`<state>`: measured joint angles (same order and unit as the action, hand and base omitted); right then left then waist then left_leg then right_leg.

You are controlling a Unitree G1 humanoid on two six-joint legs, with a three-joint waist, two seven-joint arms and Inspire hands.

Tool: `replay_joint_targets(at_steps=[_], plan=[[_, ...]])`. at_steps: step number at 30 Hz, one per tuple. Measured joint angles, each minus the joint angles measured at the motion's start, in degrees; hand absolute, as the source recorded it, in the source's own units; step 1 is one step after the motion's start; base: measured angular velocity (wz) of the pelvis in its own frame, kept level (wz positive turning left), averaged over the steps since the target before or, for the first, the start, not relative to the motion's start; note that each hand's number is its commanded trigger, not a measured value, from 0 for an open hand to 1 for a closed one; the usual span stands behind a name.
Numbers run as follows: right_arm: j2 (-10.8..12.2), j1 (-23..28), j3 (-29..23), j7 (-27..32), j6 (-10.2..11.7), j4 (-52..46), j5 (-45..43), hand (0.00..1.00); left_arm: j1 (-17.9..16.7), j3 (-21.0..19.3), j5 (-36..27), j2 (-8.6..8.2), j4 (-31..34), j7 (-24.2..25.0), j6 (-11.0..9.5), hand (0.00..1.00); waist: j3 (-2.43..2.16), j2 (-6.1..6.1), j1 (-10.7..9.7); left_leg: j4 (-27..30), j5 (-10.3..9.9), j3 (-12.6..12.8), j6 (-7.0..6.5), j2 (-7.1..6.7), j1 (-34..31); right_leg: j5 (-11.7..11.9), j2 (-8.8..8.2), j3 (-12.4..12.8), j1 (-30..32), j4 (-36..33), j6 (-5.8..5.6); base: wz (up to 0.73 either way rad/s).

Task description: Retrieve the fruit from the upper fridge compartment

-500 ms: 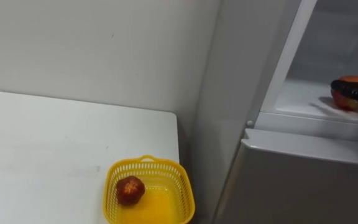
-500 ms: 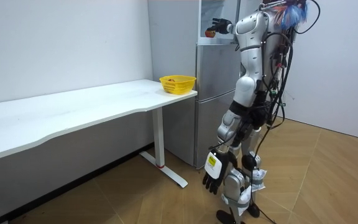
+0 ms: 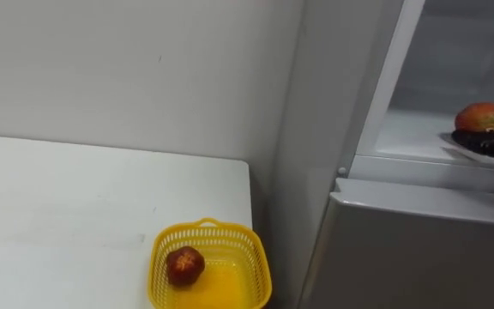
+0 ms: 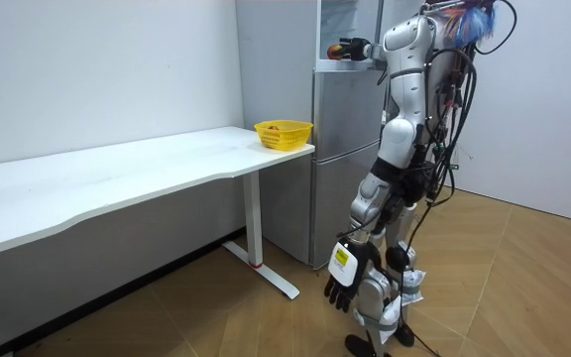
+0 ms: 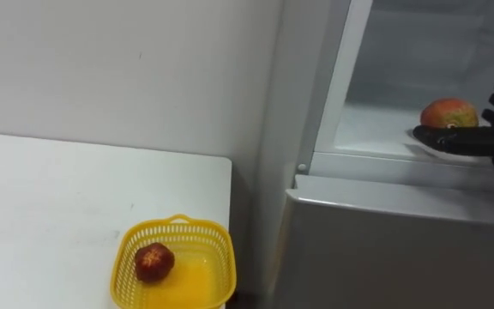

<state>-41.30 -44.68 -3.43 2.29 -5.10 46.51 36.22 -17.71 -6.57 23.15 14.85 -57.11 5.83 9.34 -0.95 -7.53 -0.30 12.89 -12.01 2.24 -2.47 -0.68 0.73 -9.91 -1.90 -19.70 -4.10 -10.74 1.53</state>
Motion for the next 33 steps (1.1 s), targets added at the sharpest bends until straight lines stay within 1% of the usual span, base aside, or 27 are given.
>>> replay_joint_targets(at_steps=[5, 11, 17, 19, 20, 21, 28, 33], plan=[[0.0, 0.3, 0.0, 0.0, 0.0, 0.4, -0.3, 0.00, 0.0, 0.0, 0.0, 0.01, 0.0, 0.0, 0.2, 0.00, 0.30, -0.53, 0.4, 0.1, 0.0, -0.1, -0.02, -0.02, -0.1, 0.0, -0.02, 0.0, 0.0, 0.0, 0.00, 0.00], [0.0, 0.3, 0.0, 0.0, 0.0, 0.5, -0.8, 0.00, 0.2, 0.1, 0.0, 0.00, 0.0, 0.0, 0.2, 0.00, 0.35, -0.79, 0.7, 0.1, 0.0, -0.1, -0.02, -0.02, -0.1, 0.0, -0.04, -0.2, 0.0, 0.0, 0.00, 0.00], [0.0, 0.3, 0.1, -0.5, 0.0, 0.5, -4.3, 0.00, 0.3, 0.1, 0.0, 0.00, -0.2, 0.2, 0.2, 0.00, 0.39, -0.78, 0.7, 0.1, 0.0, -0.2, -0.02, -0.02, 0.0, 0.0, -0.11, -0.6, 0.0, 0.0, 0.00, 0.00], [0.0, 0.3, 0.1, -0.6, 0.0, 0.5, -5.1, 0.00, 0.3, 0.1, 0.0, 0.00, -0.3, 0.6, 0.1, 0.00, 0.49, -0.76, 0.8, 0.1, 0.0, -0.2, -0.02, -0.02, 0.2, 0.0, -0.12, -0.7, -0.2, 0.0, 0.00, 0.00], [0.0, 0.3, 0.4, -0.7, 0.0, 0.4, -5.8, 0.00, 0.3, 0.1, 0.0, 0.00, -0.3, 1.0, 0.1, 0.00, 0.78, -0.79, 0.9, -0.1, 0.0, -0.2, -0.02, -0.01, 0.7, 0.0, -0.11, -0.8, -0.6, 0.0, 0.00, 0.00], [0.0, 0.3, 0.7, -1.1, 0.0, 0.4, -6.6, 0.00, 0.3, 0.1, 0.0, 0.00, -0.3, 1.2, 0.1, 0.00, 0.86, -0.76, 0.9, -0.2, 0.0, -0.2, -0.02, 0.01, 0.9, 0.0, -0.10, -0.9, -0.8, 0.0, 0.00, 0.00], [0.0, 0.3, 2.2, -2.5, 0.1, 0.4, -7.8, 0.00, 0.5, 0.1, 0.0, 0.01, -0.3, 2.7, 0.0, 0.00, 0.67, -0.99, 0.9, -0.1, 0.0, 0.0, -0.02, 0.02, 0.9, 0.0, -0.11, -0.9, -0.7, 0.0, 0.00, 0.00], [0.0, 0.3, 2.2, -3.2, 0.1, 0.4, -9.8, 0.00, 0.6, 0.1, 0.0, 0.03, -0.4, 3.9, 0.0, 0.00, 0.57, -1.05, 1.0, -0.1, 0.0, 0.0, -0.02, 0.02, 1.0, 0.0, -0.12, -0.9, -0.7, 0.0, 0.00, 0.00]])
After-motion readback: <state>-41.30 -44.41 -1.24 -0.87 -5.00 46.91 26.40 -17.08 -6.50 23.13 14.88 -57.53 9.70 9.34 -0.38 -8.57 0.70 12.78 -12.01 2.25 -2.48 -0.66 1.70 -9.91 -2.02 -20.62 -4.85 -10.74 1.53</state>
